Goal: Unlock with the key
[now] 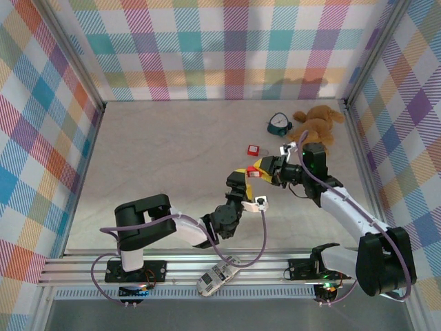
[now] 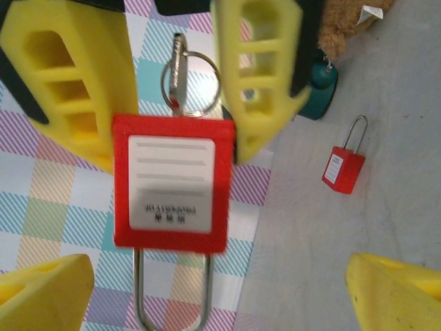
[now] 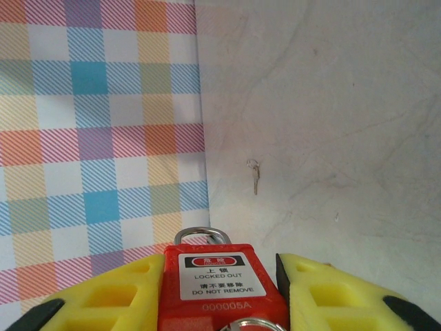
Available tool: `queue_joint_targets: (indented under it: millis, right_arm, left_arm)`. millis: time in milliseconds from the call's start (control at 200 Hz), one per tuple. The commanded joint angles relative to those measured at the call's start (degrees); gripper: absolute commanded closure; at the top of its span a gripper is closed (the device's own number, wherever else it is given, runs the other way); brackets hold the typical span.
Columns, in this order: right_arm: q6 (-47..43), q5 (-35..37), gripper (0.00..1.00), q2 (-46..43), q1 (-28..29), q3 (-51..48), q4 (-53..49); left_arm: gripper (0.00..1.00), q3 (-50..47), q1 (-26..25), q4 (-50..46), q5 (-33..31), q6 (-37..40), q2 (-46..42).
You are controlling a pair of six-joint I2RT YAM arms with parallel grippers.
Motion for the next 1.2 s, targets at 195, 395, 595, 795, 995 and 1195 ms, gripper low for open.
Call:
queue_joint_targets:
  millis: [195,395,595,795,995,1195]
  right_arm:
    - [-6.52,-0.26,0.63,-2.38,-2.91,3.99,-5.47]
    - [-8.90,-0.99,0.63,-3.28,-4.31,2.99,-7.04]
    - [-10.97,-1.51,0.63,-3.95,-4.95,2.00,-8.31]
    - [-12.79,-4.49,0.64,-2.69,-4.86,1.42,-7.58]
    - [-15.91,-5.36,0.64,-3.45,-4.86,1.29,-10.18]
    - [-17.03,-6.36,0.64,-3.75,-4.86,1.12,-10.71]
  left_arm:
    - [0.09,-5.58,-1.49,0.94,-3.36,-5.68,-8.66]
    - [0.06,-1.95,1.20,-26.33,2.59,-20.36,-18.40]
    - [0.08,5.46,9.36,-61.61,24.93,-39.60,-29.73]
    - [0.22,17.45,18.51,-84.69,47.70,-47.63,-29.28]
    - [0.41,21.92,19.69,-87.78,54.65,-46.63,-25.04]
    - [0.58,25.82,19.95,-90.50,56.79,-46.09,-21.66]
